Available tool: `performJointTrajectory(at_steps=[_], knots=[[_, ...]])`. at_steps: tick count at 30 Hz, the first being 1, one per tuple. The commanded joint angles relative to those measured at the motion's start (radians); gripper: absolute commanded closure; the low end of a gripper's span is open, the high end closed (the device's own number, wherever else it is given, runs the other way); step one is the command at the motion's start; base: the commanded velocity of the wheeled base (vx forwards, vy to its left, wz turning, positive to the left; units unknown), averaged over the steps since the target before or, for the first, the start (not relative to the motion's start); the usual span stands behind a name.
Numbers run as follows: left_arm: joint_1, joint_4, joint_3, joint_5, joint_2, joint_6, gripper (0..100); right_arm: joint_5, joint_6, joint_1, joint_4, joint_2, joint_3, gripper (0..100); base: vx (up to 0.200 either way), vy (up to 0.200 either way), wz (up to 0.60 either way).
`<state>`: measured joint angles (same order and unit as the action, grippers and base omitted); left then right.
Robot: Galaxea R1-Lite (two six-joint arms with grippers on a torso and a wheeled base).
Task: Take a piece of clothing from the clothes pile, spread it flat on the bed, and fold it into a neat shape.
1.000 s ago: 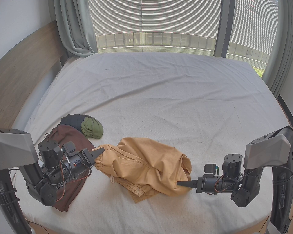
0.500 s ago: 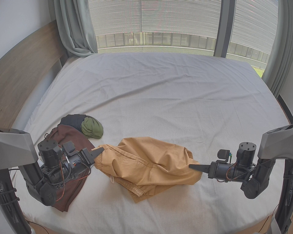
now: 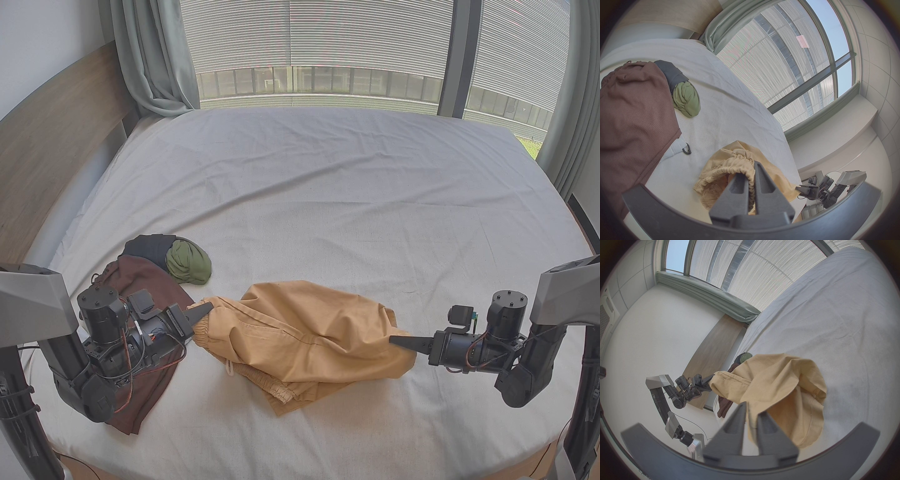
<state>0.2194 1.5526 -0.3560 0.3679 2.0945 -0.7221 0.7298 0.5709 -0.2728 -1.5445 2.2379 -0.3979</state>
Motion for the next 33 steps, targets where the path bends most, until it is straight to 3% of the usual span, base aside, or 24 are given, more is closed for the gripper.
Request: performJointTrajectory(at_steps=[1,8,18,19,33], knots=[[0.000,0.003,0.000,0.000,0.001,0.000,100,0.000,-0.005,-0.034,-0.002,0.031,0.019,0,0.000,0.000,0.00],[0.000,0.003,0.000,0.000,-0.001,0.000,100,0.000,-0.117,-0.065,0.000,0.115,0.027,0,0.000,0.000,0.00],[0.000,0.003,0.000,0.000,0.001,0.000,100,0.000,-0.124,-0.065,-0.002,0.124,0.025,0,0.000,0.000,0.00],[0.000,0.003,0.000,0.000,0.001,0.000,100,0.000,-0.124,-0.065,-0.002,0.124,0.025,100,0.000,0.000,0.00],[0.002,0.003,0.000,0.000,0.002,-0.002,100,-0.003,-0.161,-0.057,0.000,0.123,0.027,100,0.000,0.000,0.00]])
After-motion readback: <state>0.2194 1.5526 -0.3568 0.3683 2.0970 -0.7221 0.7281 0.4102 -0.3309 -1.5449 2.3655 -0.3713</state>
